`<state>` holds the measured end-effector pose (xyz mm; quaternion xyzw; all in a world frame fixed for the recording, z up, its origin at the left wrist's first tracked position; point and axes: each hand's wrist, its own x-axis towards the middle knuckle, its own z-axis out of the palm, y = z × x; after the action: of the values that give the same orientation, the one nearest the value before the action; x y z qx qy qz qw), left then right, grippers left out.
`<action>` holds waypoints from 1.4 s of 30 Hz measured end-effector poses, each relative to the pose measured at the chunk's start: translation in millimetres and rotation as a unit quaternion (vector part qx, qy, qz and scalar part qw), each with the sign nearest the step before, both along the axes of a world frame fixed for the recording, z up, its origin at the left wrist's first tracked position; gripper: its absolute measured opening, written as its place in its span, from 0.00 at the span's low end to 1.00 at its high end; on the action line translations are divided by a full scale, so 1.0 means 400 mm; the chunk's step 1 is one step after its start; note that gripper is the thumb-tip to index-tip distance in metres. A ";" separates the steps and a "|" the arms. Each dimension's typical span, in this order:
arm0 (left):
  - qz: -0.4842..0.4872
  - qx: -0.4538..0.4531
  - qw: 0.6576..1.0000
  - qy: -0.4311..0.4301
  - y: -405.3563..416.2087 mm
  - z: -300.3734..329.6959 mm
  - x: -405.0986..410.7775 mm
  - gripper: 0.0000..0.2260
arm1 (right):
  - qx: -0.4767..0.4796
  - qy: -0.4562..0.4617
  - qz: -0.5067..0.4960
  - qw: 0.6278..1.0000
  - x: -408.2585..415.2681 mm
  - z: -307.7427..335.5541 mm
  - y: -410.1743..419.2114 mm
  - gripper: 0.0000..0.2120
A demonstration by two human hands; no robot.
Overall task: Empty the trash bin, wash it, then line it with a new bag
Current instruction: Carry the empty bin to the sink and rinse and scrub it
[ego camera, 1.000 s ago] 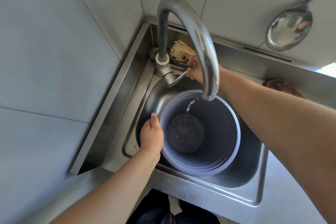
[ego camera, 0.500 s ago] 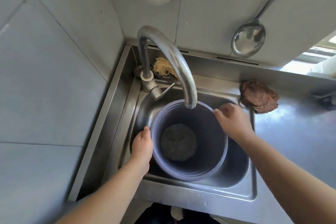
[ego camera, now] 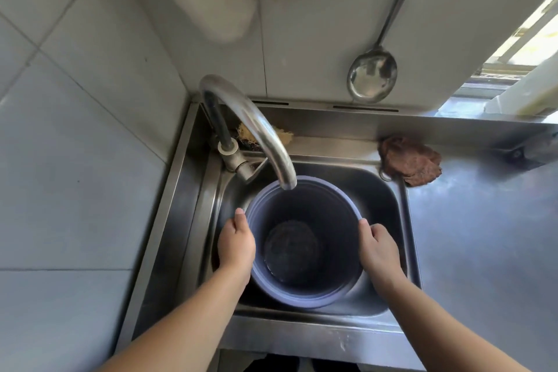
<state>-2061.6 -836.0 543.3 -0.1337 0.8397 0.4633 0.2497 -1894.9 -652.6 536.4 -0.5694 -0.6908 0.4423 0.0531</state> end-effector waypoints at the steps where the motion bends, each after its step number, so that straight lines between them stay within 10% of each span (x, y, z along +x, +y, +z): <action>1: -0.001 -0.005 1.000 0.002 0.008 0.005 0.006 0.23 | -0.007 0.011 -0.017 1.000 0.003 -0.002 0.001 0.22; 19: 0.107 0.086 0.990 -0.033 0.017 0.149 0.015 0.19 | -0.031 0.154 -0.046 0.986 -0.062 0.138 0.047 0.21; 42: 0.057 0.081 0.995 -0.001 0.076 0.191 0.113 0.19 | -0.036 0.125 -0.097 0.987 0.039 0.141 0.102 0.20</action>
<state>-2016.2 -805.6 619.9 -0.1616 0.7900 0.5433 0.2337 -1879.2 -611.7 592.6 -0.5753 -0.6040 0.5276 0.1608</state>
